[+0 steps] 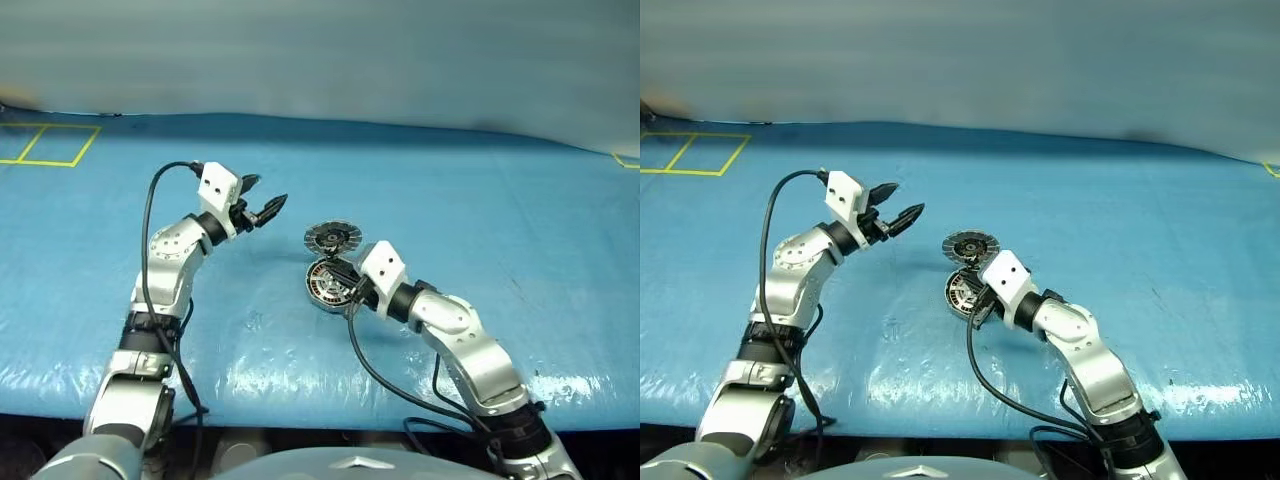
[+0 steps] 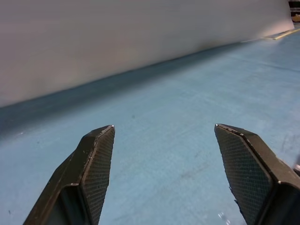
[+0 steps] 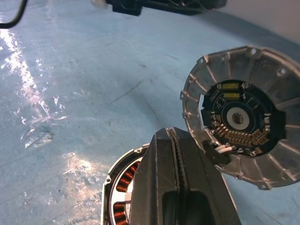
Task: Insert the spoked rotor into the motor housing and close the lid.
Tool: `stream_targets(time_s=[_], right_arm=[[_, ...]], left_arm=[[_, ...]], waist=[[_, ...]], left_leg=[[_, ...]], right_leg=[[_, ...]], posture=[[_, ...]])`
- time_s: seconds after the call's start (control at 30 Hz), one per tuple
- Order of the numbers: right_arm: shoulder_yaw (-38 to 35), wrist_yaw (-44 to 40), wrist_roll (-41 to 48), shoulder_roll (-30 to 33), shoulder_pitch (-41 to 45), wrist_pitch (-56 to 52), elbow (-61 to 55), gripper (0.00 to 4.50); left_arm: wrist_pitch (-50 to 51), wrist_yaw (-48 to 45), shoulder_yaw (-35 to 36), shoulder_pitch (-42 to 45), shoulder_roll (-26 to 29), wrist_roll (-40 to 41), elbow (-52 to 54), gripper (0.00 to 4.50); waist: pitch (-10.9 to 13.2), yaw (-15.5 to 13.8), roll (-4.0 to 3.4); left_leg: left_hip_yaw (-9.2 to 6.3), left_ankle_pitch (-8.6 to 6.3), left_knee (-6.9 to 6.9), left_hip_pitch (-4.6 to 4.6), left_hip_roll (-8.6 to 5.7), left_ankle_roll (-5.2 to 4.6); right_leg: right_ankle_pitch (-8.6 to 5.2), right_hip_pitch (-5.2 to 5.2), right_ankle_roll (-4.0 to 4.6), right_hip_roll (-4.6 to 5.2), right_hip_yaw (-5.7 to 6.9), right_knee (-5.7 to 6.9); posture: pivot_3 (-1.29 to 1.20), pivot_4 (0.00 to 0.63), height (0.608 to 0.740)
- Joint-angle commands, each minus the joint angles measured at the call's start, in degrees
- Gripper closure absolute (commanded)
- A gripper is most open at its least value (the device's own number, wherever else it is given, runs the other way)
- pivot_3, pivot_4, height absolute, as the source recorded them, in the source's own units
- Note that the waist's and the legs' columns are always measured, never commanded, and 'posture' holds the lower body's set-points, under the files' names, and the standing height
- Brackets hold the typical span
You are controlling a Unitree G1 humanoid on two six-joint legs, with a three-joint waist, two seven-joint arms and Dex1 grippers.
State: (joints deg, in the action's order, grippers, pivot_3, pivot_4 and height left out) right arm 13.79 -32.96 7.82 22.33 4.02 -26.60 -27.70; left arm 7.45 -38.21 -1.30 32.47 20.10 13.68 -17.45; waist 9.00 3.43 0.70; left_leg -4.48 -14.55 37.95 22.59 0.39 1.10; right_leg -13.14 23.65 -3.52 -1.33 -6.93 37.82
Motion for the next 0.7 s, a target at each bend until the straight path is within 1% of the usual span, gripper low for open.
stream_targets(time_s=[0.03, 0.13, 0.17, 0.23, 0.3, 0.33, 0.4, 0.47, 0.57, 0.63, 0.7], right_arm=[[-2.42, 0.26, 0.88, 2.01, -2.4, -1.21, -5.0, 4.5], [-4.43, 0.99, 1.53, 3.53, -5.61, -2.56, -8.26, 4.5], [-4.88, 1.23, 1.52, 3.96, -6.56, -2.96, -9.11, 4.5], [-5.31, 1.48, 1.51, 4.49, -7.57, -3.41, -9.99, 4.5], [-5.87, 1.96, 1.45, 4.95, -8.91, -3.86, -11.03, 4.5], [-6.08, 2.2, 1.33, 5.11, -9.42, -4.06, -11.4, 4.5], [-6.52, 3.06, 0.64, 5.49, -10.54, -4.36, -11.81, 4.5], [-6.86, 3.75, 0.18, 5.76, -11.4, -4.34, -11.92, 4.5], [-6.78, 4.25, -0.43, 6.26, -11.81, -4.47, -12.13, 4.5], [-7.28, 4.3, -0.03, 6.32, -11.98, -4.53, -12.4, 4.5], [-8.28, 4.39, 0.75, 6.21, -11.99, -4.54, -12.56, 4.5]], left_arm=[[-3.78, -4.19, -1.79, 3.98, -1.73, -0.89, -5.69, 1.85], [-5.13, -11.94, -4.81, 6.93, -3.09, -0.8, -9.07, 2.81], [-6.03, -14.13, -5.83, 7.66, -3.36, -1.2, -9.99, 3.22], [-7.44, -16.34, -6.9, 8.77, -3.73, -2.09, -11.8, 3.83], [-10.21, -19.15, -10.02, 9.32, -3.29, -4.85, -11.81, 4.47], [-11.45, -20.68, -11.29, 9.35, -3.05, -5.78, -11.4, 4.47], [-9.69, -25.58, -12.31, 8.93, -3.01, -3.72, -8.37, 4.47], [-9.29, -28.27, -13.12, 8.98, -2.77, -3.4, -6.73, 4.47], [-13.05, -31.15, -15.64, 8.3, -1.05, -6.44, -4.56, 4.47], [-13.31, -34.7, -17.49, 6.86, 0.42, -6.25, -0.97, 4.47], [-14.18, -36.15, -19.13, 5.48, 1.4, -6.89, 1.71, 4.47]], waist=[[0.0, -0.01, 0.0], [0.02, -0.09, 0.02], [0.02, -0.06, 0.02], [0.02, 0.12, 0.03], [0.03, 0.27, 0.03], [0.02, 0.25, 0.03], [0.03, 0.3, 0.03], [0.03, 0.26, 0.03], [0.03, 0.3, 0.03], [0.03, 0.32, 0.03], [0.03, 0.22, 0.03]], left_leg=[[-0.01, 0.0, -0.01, 0.0, -0.01, 0.0], [-0.01, 0.0, -0.02, 0.04, -0.02, 0.0], [-0.01, 0.0, -0.02, 0.06, -0.02, 0.0], [0.01, 0.0, 0.0, 0.06, -0.02, 0.0], [0.02, 0.0, 0.01, 0.02, 0.0, 0.0], [0.01, 0.01, 0.01, 0.01, 0.0, 0.0], [0.01, 0.01, 0.0, 0.0, 0.02, 0.0], [0.02, 0.01, 0.02, 0.02, 0.02, 0.0], [0.02, 0.01, 0.01, 0.01, 0.01, 0.0], [0.02, 0.01, 0.01, 0.01, 0.02, 0.0], [0.01, 0.01, 0.0, 0.0, 0.03, 0.0]], right_leg=[[0.0, 0.0, 0.01, 0.0, 0.0, 0.0], [-0.01, 0.02, 0.01, 0.0, 0.0, 0.0], [-0.01, 0.04, 0.01, 0.0, 0.0, 0.0], [-0.01, 0.03, 0.01, 0.0, -0.02, 0.0], [0.0, 0.02, 0.0, -0.02, -0.02, 0.02], [-0.01, 0.02, 0.0, -0.03, -0.02, 0.04], [-0.01, 0.01, 0.0, -0.06, -0.03, 0.04], [-0.01, 0.02, 0.0, -0.05, -0.04, 0.04], [-0.01, 0.02, 0.0, -0.05, -0.05, 0.04], [-0.01, 0.02, 0.0, -0.06, -0.06, 0.04], [-0.02, 0.02, 0.01, -0.05, -0.05, 0.04]], posture=[[0.0, 0.15, 0.74], [0.0, 0.15, 0.74], [0.0, 0.15, 0.74], [0.0, 0.15, 0.74], [0.0, 0.15, 0.74], [0.0, 0.15, 0.74], [0.0, 0.15, 0.74], [0.0, 0.15, 0.74], [0.0, 0.15, 0.74], [0.0, 0.15, 0.74], [0.0, 0.15, 0.74]])
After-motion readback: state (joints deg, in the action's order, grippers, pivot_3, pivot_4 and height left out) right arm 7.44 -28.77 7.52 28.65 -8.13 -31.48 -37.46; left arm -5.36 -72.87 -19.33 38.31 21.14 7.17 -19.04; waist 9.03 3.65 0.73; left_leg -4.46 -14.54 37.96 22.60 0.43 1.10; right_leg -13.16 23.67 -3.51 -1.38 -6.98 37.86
